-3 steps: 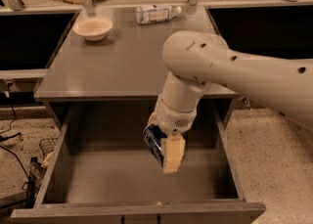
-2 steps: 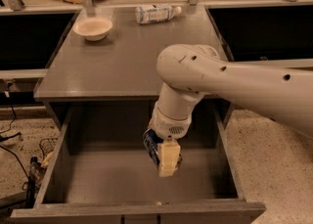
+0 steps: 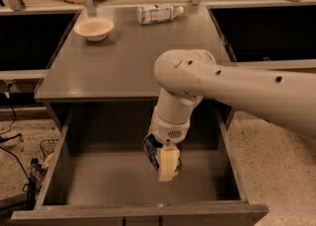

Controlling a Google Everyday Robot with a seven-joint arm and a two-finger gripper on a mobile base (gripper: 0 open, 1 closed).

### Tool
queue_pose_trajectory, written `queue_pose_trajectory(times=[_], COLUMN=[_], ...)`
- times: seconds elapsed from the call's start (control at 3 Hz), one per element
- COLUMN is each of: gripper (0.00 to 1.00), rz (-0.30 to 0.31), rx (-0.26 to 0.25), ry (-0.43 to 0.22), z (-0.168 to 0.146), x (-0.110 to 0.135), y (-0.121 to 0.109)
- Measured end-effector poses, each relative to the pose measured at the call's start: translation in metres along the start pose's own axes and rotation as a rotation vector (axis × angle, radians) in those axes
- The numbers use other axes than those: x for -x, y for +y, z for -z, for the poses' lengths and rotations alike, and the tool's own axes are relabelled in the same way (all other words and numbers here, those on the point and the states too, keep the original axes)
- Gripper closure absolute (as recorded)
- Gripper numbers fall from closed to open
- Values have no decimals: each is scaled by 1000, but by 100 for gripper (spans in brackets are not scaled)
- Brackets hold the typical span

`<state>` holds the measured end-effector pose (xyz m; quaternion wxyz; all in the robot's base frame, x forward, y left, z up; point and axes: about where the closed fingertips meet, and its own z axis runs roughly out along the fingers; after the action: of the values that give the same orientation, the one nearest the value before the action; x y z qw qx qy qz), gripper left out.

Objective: Place pepsi can into top drawer

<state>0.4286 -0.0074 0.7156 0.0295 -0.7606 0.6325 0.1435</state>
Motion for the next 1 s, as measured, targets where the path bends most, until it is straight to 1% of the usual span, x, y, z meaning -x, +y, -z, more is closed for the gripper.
queue_pose_trajectory(times=[0.33, 0.67, 1.0], gripper=[100, 100, 100], rz=[-25, -25, -93], rx=[33, 33, 27], ry=[10, 10, 100], z=[-18, -18, -26], x=[-2, -2, -5], y=[-1, -1, -6])
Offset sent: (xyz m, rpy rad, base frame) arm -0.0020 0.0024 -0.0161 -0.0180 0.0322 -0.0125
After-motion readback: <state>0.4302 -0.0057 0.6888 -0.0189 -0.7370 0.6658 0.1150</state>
